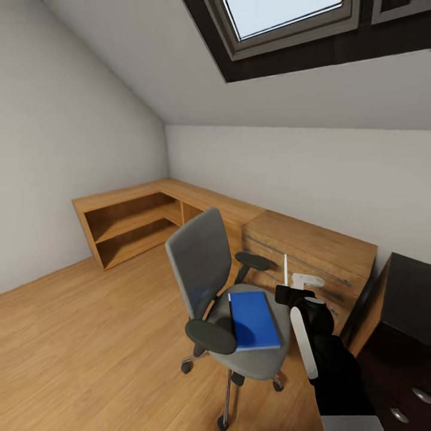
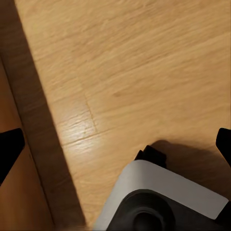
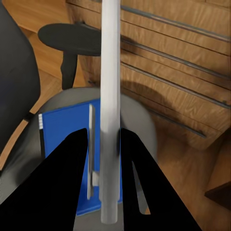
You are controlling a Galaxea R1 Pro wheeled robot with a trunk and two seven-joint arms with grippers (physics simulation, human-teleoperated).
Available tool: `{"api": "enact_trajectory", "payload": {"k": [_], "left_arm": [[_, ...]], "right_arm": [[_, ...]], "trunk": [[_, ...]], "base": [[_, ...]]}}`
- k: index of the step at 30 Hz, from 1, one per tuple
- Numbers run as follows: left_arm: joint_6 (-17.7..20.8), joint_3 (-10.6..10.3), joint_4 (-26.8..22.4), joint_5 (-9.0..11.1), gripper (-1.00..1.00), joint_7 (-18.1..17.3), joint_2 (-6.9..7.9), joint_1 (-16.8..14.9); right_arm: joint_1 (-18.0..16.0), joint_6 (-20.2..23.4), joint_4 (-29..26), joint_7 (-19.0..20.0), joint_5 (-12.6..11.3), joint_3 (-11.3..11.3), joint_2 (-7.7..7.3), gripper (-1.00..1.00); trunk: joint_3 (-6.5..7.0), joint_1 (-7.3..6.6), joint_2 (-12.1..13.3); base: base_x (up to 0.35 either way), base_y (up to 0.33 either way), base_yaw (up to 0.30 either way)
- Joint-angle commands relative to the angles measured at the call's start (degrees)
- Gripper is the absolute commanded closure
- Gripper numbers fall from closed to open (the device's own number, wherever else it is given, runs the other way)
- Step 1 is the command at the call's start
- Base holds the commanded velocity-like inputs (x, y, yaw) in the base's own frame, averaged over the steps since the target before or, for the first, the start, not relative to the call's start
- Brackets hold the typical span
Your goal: In the bedroom, organize the workspace by keeping the computer under the desk, ensuring the monitor is on the desk, placing the keyboard on the desk next to the monitor, placing the mouse on the desk next to the keyboard, moving the folder from the swivel chair onto the desk next to the mouse, stacking the notebook on top of the folder with the pen on top of the notebook, and positioning the swivel chair next to the desk.
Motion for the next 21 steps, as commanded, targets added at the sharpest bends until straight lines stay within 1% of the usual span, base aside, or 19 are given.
{"api": "enact_trajectory", "payload": {"k": [1,6,8,13,14,17,21], "left_arm": [[-0.41,-0.33,0.36,0.42,-1.0,0.37,-0.02,0.04],[-0.86,-0.36,0.92,0.41,-1.0,0.37,-0.03,0.03],[-0.89,-0.36,1.19,0.36,-1.0,0.37,0.01,0.0],[-0.91,-0.36,1.32,0.34,-1.0,0.37,0.0,-0.01],[-0.91,-0.36,1.33,0.34,-1.0,0.37,-0.02,0.0],[-0.91,-0.36,1.35,0.33,-1.0,0.37,-0.06,0.0],[-0.91,-0.36,1.35,0.33,-1.0,0.37,-0.08,-0.02]], "right_arm": [[-0.04,0.17,-0.07,-0.41,-0.51,-0.1,0.04,1.0],[-0.01,0.17,-0.08,-0.4,-0.51,-0.2,0.04,1.0],[-0.03,0.17,-0.09,-0.41,-0.51,-0.54,0.04,1.0],[-0.04,0.17,-0.15,-0.37,-0.51,-2.39,0.04,1.0],[-0.04,0.17,-0.16,-0.35,-0.51,-3.14,0.04,1.0],[-0.05,0.17,-0.18,-0.34,-0.51,-3.83,0.04,1.0],[-0.05,0.17,-0.69,-0.33,-0.51,-4.38,0.04,1.0]], "trunk": [[0.14,-0.22,0.38],[1.05,-1.32,2.39],[1.41,-1.76,3.19],[2.3,-2.86,5.2],[2.48,-3.08,5.6],[3.02,-3.74,6.8],[3.74,-4.61,8.4]], "base": [[0.0,0.0,0.0],[0.0,-0.004,0.0],[-0.033,-0.113,0.0],[-0.074,-0.243,0.0],[-0.082,-0.286,0.0],[-0.084,-0.295,-0.043],[-0.08,-0.304,-0.164]]}}
